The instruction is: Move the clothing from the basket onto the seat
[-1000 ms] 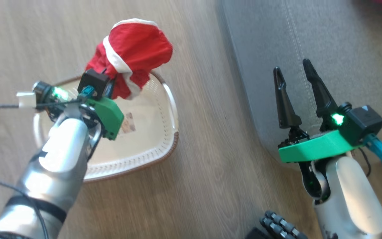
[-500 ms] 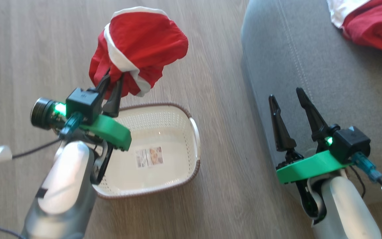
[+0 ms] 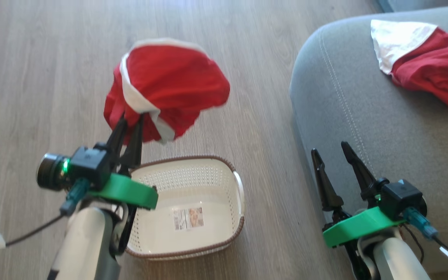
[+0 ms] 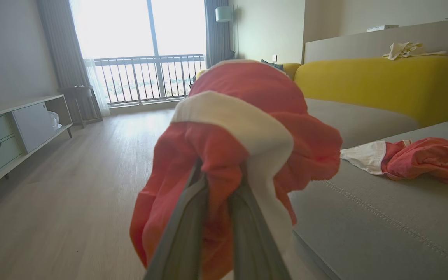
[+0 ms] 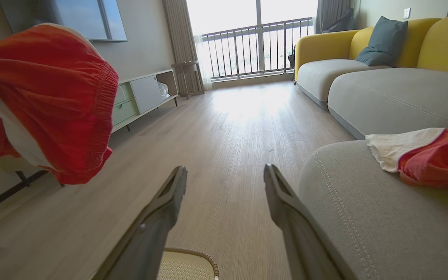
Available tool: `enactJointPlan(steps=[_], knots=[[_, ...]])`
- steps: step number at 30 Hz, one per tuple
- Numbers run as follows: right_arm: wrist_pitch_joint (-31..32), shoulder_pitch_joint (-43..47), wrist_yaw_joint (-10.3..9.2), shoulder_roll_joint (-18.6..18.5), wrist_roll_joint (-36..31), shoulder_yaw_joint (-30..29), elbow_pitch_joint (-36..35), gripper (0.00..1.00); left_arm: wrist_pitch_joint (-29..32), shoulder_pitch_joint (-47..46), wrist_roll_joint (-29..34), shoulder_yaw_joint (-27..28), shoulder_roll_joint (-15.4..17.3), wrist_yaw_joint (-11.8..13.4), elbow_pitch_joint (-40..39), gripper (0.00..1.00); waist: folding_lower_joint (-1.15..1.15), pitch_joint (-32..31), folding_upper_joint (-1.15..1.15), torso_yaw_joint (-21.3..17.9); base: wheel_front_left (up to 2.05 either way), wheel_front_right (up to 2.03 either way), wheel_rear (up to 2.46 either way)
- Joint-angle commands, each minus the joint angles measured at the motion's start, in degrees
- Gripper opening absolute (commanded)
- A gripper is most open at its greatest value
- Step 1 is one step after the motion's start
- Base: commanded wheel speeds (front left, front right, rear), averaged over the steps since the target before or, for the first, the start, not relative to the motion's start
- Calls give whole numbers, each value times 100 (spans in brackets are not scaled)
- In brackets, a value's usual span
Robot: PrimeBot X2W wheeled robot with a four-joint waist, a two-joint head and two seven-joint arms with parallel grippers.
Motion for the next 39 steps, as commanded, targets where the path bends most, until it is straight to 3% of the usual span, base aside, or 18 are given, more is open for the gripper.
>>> enactJointPlan(steps=[1,13,22,28,33,39], knots=[[-37,-82,-1,-21,9,135,-177,100,-54,-130,42,222,17,-13,-280,0,1,-123,0,36,0,0,0],[-37,66,-1,-23,45,138,-170,100,-54,377,416,-429,-131,-342,-574,0,1,-281,0,58,0,0,0],[-37,101,-1,-22,58,58,-224,100,-54,437,428,-650,-176,-387,-832,0,1,-236,0,85,0,0,0],[-37,94,-1,-22,53,47,-237,100,-54,301,207,-445,-198,-264,-1582,0,1,-192,0,100,0,0,0],[-37,69,-1,-21,49,62,-227,100,-54,257,228,-459,-205,-314,-2169,0,1,-164,0,102,0,0,0],[-37,37,-1,-21,68,105,-207,100,-54,390,269,-682,-207,-451,-1995,0,1,-149,0,85,0,0,0]])
